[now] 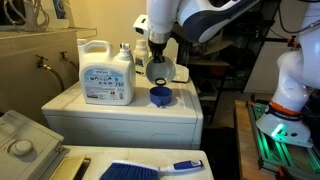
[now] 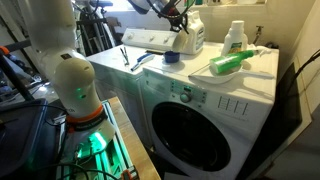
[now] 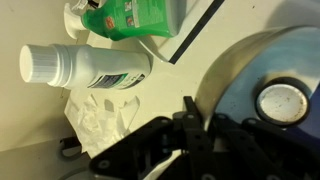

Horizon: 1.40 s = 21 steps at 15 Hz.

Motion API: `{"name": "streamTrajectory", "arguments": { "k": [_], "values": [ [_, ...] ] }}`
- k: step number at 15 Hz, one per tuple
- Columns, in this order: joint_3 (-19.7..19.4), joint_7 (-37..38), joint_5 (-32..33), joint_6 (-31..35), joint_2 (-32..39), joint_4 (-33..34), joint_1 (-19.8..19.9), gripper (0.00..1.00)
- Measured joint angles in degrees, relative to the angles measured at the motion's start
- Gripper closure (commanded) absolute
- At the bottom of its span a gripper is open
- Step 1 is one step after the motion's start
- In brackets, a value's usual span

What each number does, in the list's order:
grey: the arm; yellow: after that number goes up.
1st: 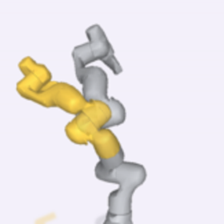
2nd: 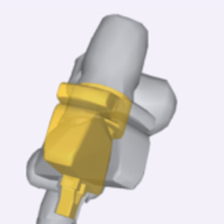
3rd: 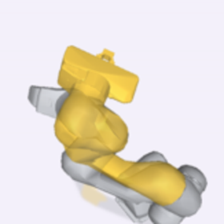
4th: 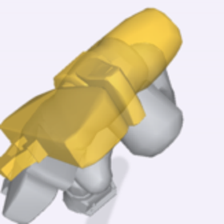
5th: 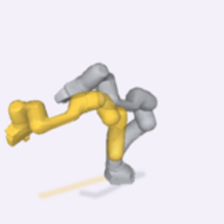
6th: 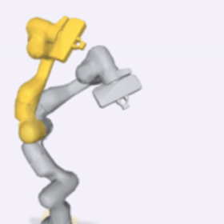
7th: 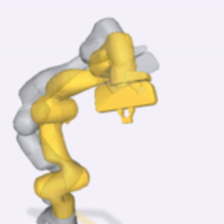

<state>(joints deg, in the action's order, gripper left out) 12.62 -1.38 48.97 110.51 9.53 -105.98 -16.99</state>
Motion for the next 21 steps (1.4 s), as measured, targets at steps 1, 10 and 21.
{"name": "streamTrajectory", "arguments": {
  "k": [1, 10, 21],
  "values": [
    [0.13, 0.00, 0.11, -0.20, 0.03, -0.11, -0.08, 0.98],
    [1.10, -0.05, 6.25, -0.60, 0.35, -0.90, -0.63, 0.98],
    [2.02, 0.47, 12.48, -3.98, 3.19, -0.40, -2.46, 0.98]
  ]
}}
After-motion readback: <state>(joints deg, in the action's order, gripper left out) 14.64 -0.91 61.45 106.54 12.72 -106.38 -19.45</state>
